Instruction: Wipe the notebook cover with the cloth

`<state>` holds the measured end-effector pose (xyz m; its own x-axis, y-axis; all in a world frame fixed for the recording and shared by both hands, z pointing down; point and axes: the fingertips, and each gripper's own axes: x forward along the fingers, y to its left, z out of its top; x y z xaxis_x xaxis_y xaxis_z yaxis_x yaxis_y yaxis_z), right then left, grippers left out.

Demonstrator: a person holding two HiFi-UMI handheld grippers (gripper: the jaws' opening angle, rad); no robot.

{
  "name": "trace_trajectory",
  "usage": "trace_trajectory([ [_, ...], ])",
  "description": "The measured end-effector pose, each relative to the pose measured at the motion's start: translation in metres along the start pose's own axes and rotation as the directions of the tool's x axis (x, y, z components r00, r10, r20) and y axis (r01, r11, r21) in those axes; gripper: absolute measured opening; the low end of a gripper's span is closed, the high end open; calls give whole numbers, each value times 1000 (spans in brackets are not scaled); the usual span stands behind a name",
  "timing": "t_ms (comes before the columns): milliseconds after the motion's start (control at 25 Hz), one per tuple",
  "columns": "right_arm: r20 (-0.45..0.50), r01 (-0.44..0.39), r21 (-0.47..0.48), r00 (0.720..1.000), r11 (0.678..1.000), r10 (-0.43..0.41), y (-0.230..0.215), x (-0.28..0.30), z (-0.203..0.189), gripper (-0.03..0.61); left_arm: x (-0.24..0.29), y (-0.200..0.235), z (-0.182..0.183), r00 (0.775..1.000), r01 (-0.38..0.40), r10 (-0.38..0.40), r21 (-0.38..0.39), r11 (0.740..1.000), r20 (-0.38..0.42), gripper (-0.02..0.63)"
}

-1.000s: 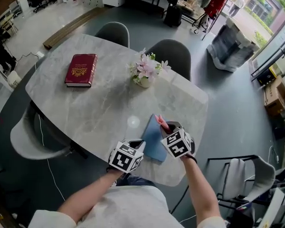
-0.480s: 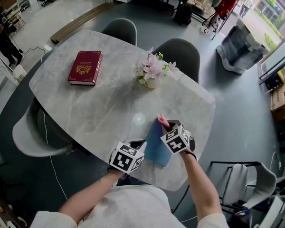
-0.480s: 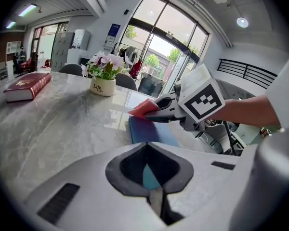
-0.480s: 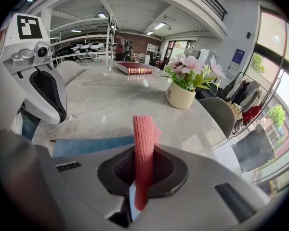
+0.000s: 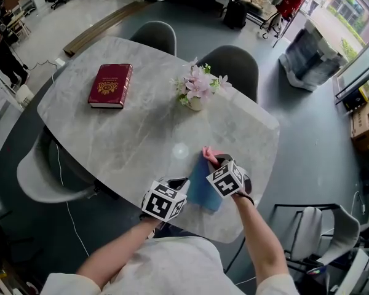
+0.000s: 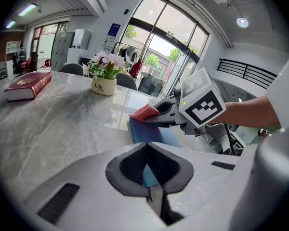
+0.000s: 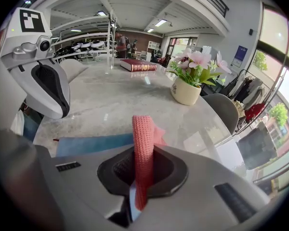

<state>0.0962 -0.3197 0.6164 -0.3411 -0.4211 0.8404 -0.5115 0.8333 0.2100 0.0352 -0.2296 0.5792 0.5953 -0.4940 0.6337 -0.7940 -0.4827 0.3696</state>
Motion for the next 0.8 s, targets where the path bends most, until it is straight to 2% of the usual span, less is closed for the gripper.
trace_trajectory([
  [800,-6,19,53,1000,998,-19,54,-28,-14,15,-29,-15,-18,999,46,-46,62,997,-6,8],
])
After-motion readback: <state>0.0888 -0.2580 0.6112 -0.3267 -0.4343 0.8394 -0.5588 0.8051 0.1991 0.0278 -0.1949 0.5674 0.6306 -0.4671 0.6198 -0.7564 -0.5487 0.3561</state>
